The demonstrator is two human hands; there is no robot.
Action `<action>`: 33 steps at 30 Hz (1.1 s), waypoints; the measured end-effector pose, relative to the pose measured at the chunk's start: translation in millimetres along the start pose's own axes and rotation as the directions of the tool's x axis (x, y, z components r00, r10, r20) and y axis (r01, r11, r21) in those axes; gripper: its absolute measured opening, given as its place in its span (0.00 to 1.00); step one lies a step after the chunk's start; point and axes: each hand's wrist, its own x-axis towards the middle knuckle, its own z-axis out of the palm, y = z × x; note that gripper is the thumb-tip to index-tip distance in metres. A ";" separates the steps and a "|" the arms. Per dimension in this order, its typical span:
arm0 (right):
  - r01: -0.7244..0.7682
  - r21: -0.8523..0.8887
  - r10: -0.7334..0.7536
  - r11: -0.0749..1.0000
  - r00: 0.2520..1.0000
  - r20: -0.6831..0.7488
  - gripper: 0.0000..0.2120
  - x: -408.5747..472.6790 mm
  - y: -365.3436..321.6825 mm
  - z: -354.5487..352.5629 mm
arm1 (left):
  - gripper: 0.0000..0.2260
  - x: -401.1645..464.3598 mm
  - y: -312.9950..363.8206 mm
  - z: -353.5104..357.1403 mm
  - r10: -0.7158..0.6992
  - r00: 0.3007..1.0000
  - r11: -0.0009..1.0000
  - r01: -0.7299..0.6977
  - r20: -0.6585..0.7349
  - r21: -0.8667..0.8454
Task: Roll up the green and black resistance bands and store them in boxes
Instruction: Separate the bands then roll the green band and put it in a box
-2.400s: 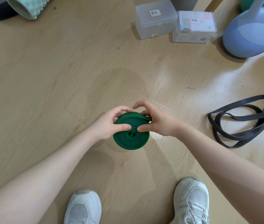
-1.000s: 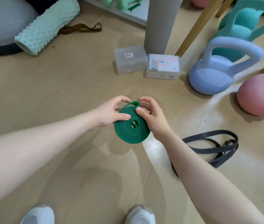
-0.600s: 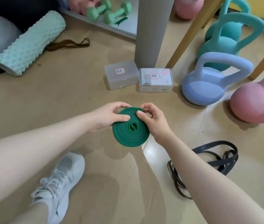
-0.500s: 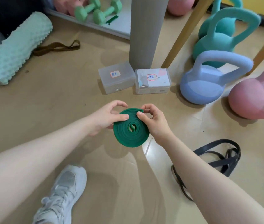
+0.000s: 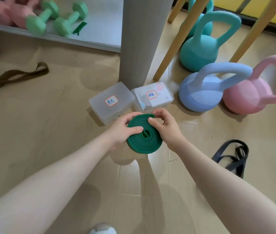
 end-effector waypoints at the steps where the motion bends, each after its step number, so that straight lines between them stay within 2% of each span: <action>1: -0.012 0.024 0.012 1.000 1.000 0.004 0.07 1.6 -1.7 0.8 | 0.17 1.7 1.6 -1.0 0.002 1.000 1.000 -0.002 -0.011 0.005; 7: -0.032 -0.072 0.047 0.997 0.975 0.217 0.02 42.3 -3.0 -23.5 | 0.17 21.6 -3.2 2.1 -0.027 0.998 1.000 0.027 -0.059 -0.002; 8: -0.029 -0.124 0.057 0.992 0.972 0.229 0.04 52.1 1.2 -31.3 | 0.18 26.7 -4.7 3.5 -0.034 0.996 0.999 0.034 -0.077 -0.003; 11: 0.041 -0.375 0.003 0.926 0.993 0.118 0.10 79.4 20.3 -50.2 | 0.17 42.8 -9.3 1.8 -0.068 0.986 0.998 0.065 -0.152 -0.025; 12: 0.101 -0.526 -0.056 0.845 0.993 0.100 0.10 88.9 28.2 -54.8 | 0.17 47.2 -10.1 0.4 -0.079 0.980 0.997 0.075 -0.180 -0.029; 14: 0.255 -0.775 -0.151 0.578 0.967 0.205 0.15 111.3 46.1 -61.5 | 0.17 56.2 -12.5 -3.2 -0.104 0.967 0.994 0.100 -0.231 -0.032; 16: 0.374 -0.870 -0.134 0.320 0.927 0.349 0.24 134.1 59.6 -62.6 | 0.16 63.4 -15.2 -6.2 -0.127 0.954 0.992 0.125 -0.271 -0.028; 19: 0.465 -0.885 -0.105 0.038 0.882 0.459 0.29 160.8 73.3 -58.5 | 0.16 66.8 -18.7 -5.5 -0.160 0.939 0.987 0.157 -0.306 -0.033; 22: 0.499 -0.863 -0.066 -0.076 0.861 0.504 0.30 180.9 76.8 -62.6 | 0.17 64.3 -24.5 -1.5 -0.187 0.925 0.982 0.175 -0.331 -0.066; 25: 0.541 -0.792 -0.208 -0.283 0.772 0.601 0.37 191.1 82.8 -72.5 | 0.17 64.5 -35.6 5.3 -0.204 0.907 0.978 0.169 -0.369 -0.125; 28: 0.534 -0.707 -0.354 -0.463 0.620 0.700 0.24 185.9 98.8 -81.6 | 0.18 60.8 -52.1 14.8 -0.222 0.887 0.971 0.163 -0.406 -0.176; 30: 0.527 -0.680 -0.461 -0.509 0.500 0.733 0.18 176.2 106.6 -84.4 | 0.19 53.6 -64.6 23.3 -0.228 0.884 0.968 0.159 -0.407 -0.196; 33: 0.556 -0.672 -0.513 -0.489 0.439 0.737 0.19 157.5 115.8 -85.6 | 0.19 42.8 -81.3 39.2 -0.260 0.875 0.955 0.169 -0.409 -0.245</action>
